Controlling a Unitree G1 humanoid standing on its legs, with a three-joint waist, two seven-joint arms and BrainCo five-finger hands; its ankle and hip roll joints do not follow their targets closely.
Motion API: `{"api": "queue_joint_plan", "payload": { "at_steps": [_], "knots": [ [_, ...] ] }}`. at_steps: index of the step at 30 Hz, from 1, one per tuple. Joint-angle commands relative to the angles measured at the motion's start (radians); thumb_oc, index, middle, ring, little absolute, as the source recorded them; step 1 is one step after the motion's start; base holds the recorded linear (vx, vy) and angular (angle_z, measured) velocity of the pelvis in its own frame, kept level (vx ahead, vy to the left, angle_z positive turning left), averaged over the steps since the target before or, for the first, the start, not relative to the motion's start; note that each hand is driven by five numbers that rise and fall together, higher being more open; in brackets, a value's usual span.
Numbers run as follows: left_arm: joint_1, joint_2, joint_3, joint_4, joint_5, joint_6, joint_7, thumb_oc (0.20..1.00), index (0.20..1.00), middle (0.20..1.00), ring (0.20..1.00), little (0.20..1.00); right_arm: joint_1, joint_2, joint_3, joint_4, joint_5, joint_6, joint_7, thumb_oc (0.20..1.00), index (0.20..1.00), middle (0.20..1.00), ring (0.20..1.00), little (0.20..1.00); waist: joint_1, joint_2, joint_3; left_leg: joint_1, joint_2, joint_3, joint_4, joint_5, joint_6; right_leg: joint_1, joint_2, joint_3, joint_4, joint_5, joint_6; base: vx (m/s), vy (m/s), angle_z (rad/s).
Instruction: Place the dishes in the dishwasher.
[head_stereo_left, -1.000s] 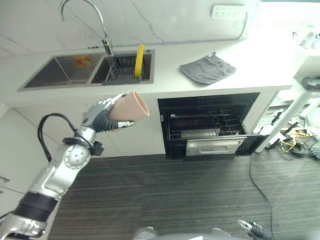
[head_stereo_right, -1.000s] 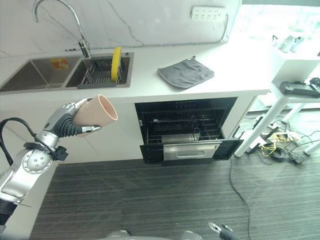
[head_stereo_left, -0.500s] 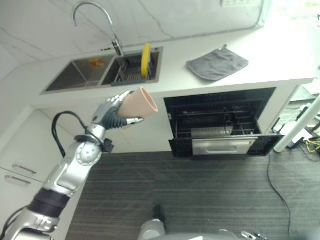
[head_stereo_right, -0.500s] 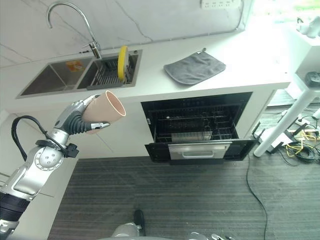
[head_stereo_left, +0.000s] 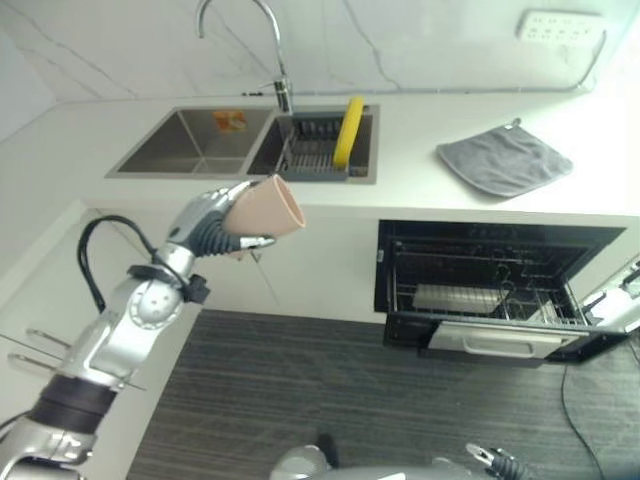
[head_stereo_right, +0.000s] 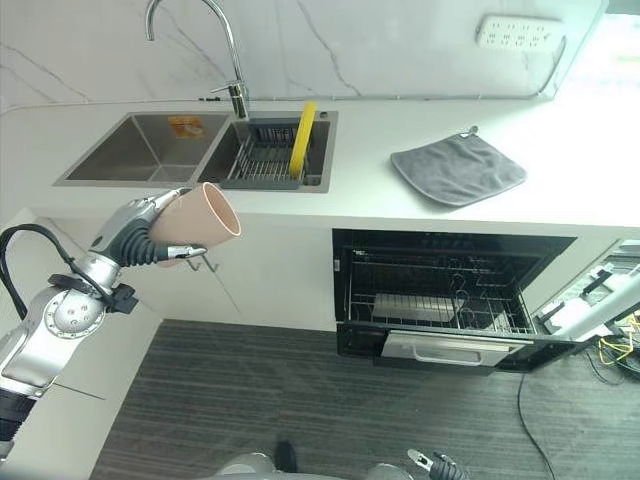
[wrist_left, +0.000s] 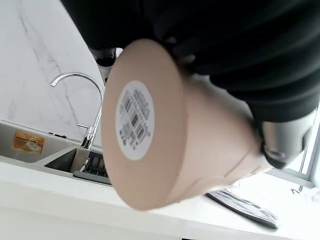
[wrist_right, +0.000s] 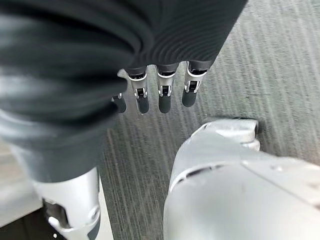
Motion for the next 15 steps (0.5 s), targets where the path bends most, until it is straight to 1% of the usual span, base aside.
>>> {"api": "queue_joint_plan", "payload": {
  "at_steps": [1, 2, 3, 4, 6, 7, 8, 10, 11, 12, 13, 14, 15],
  "knots": [
    [-0.069, 0.031, 0.035, -0.070, -0.018, -0.017, 0.063, 0.200, 0.200, 0.200, 0.200, 0.200, -0.002, -0.010, 0.014, -0.012, 0.075, -0.007, -0.026, 1.000, 1.000, 1.000, 1.000, 1.000, -0.015, 0.008, 0.009, -0.042, -0.027, -0.153, 0.132, -0.131, -0.009, 0.028, 0.002, 0.001, -0.093, 0.146, 0.028, 0.20, -0.210, 0.01],
    [-0.080, 0.040, 0.029, -0.066, -0.026, -0.017, 0.062, 0.200, 0.200, 0.200, 0.200, 0.200, 0.001, 0.000, 0.010, -0.016, 0.075, -0.004, -0.033, 1.000, 1.000, 1.000, 1.000, 1.000, -0.027, 0.006, 0.015, -0.028, -0.017, -0.141, 0.137, -0.150, -0.009, 0.010, -0.021, 0.019, -0.107, 0.177, 0.044, 0.20, -0.202, -0.02],
    [-0.082, 0.042, 0.027, -0.064, -0.027, -0.019, 0.062, 0.200, 0.200, 0.200, 0.200, 0.200, 0.004, 0.004, 0.009, -0.017, 0.073, -0.003, -0.035, 1.000, 1.000, 1.000, 1.000, 1.000, -0.030, 0.005, 0.016, -0.024, -0.013, -0.139, 0.138, -0.155, -0.009, 0.008, -0.027, 0.024, -0.108, 0.182, 0.049, 0.27, -0.249, -0.02],
    [-0.088, 0.041, 0.023, -0.056, -0.026, -0.023, 0.055, 0.200, 0.200, 0.200, 0.200, 0.200, 0.012, 0.016, 0.006, -0.019, 0.065, 0.003, -0.041, 1.000, 1.000, 1.000, 1.000, 1.000, -0.036, 0.006, 0.015, -0.016, -0.002, -0.133, 0.144, -0.164, -0.008, 0.009, -0.040, 0.030, -0.106, 0.185, 0.057, 0.27, -0.229, -0.05],
    [-0.096, 0.035, 0.020, -0.052, -0.017, -0.021, 0.045, 0.200, 0.200, 0.200, 0.200, 0.200, 0.018, 0.021, 0.000, -0.016, 0.052, 0.011, -0.040, 1.000, 1.000, 1.000, 1.000, 1.000, -0.035, 0.008, 0.009, -0.014, 0.011, -0.130, 0.152, -0.166, -0.009, 0.026, -0.044, 0.024, -0.104, 0.164, 0.057, 0.29, -0.256, 0.12],
    [-0.114, 0.030, 0.006, -0.057, -0.009, 0.001, 0.035, 0.200, 0.200, 0.200, 0.200, 0.200, 0.018, 0.024, 0.003, 0.000, 0.031, 0.017, -0.034, 1.000, 1.000, 1.000, 1.000, 1.000, -0.034, 0.009, -0.001, -0.022, 0.031, -0.135, 0.174, -0.169, -0.015, 0.044, -0.033, 0.013, -0.106, 0.126, 0.053, 0.43, -0.424, 0.27],
    [-0.109, 0.027, 0.000, -0.068, -0.008, 0.030, 0.036, 0.200, 0.200, 0.200, 0.200, 0.200, 0.011, 0.021, 0.016, 0.010, 0.021, 0.024, -0.038, 1.000, 1.000, 1.000, 1.000, 1.000, -0.029, 0.000, -0.006, -0.027, 0.060, -0.132, 0.221, -0.186, -0.032, 0.054, -0.024, -0.019, -0.122, 0.117, 0.044, 0.44, -0.436, 0.28],
    [-0.096, 0.022, 0.002, -0.081, -0.007, 0.041, 0.048, 0.200, 0.200, 0.200, 0.200, 0.200, 0.000, 0.012, 0.025, 0.010, 0.010, 0.031, -0.041, 1.000, 1.000, 1.000, 1.000, 1.000, -0.031, -0.003, -0.009, -0.024, 0.080, -0.127, 0.241, -0.196, -0.044, 0.056, -0.013, -0.033, -0.131, 0.114, 0.034, 0.28, -0.237, 0.31],
    [-0.076, 0.010, 0.012, -0.106, -0.006, 0.051, 0.056, 0.200, 0.200, 0.200, 0.200, 0.200, -0.011, -0.013, 0.037, 0.002, -0.023, 0.046, -0.037, 1.000, 1.000, 1.000, 1.000, 1.000, -0.035, -0.008, -0.008, -0.036, 0.108, -0.099, 0.288, -0.201, -0.063, 0.070, 0.000, -0.053, -0.148, 0.109, 0.012, 0.21, -0.142, 0.18],
    [-0.072, 0.008, 0.015, -0.109, -0.006, 0.052, 0.056, 0.200, 0.200, 0.200, 0.200, 0.200, -0.012, -0.016, 0.038, 0.002, -0.027, 0.049, -0.035, 1.000, 1.000, 1.000, 1.000, 1.000, -0.036, -0.008, -0.007, -0.040, 0.112, -0.097, 0.296, -0.202, -0.066, 0.073, 0.003, -0.055, -0.152, 0.110, 0.009, 0.20, -0.104, 0.11],
    [-0.072, 0.003, 0.011, -0.117, -0.012, 0.051, 0.063, 0.200, 0.200, 0.200, 0.200, 0.200, -0.013, -0.033, 0.043, 0.000, -0.022, 0.049, -0.034, 1.000, 1.000, 1.000, 1.000, 1.000, -0.035, -0.004, -0.002, -0.063, 0.133, -0.093, 0.304, -0.169, -0.084, 0.088, 0.014, -0.060, -0.173, 0.113, -0.001, 0.12, 0.004, 0.06],
    [-0.074, -0.004, 0.007, -0.117, -0.011, 0.041, 0.075, 0.200, 0.200, 0.200, 0.200, 0.200, -0.012, -0.047, 0.043, -0.002, -0.016, 0.046, -0.027, 1.000, 1.000, 1.000, 1.000, 1.000, -0.033, 0.008, 0.005, -0.081, 0.149, -0.100, 0.250, -0.107, -0.107, 0.109, 0.025, -0.072, -0.211, 0.121, -0.001, 0.12, 0.034, 0.08],
    [-0.074, -0.007, 0.006, -0.116, -0.010, 0.035, 0.081, 0.200, 0.200, 0.200, 0.200, 0.200, -0.011, -0.051, 0.042, -0.003, -0.016, 0.044, -0.025, 1.000, 1.000, 1.000, 1.000, 1.000, -0.031, 0.013, 0.009, -0.090, 0.154, -0.104, 0.217, -0.075, -0.119, 0.117, 0.028, -0.075, -0.227, 0.126, 0.001, 0.07, 0.141, 0.00]
  ]
}}
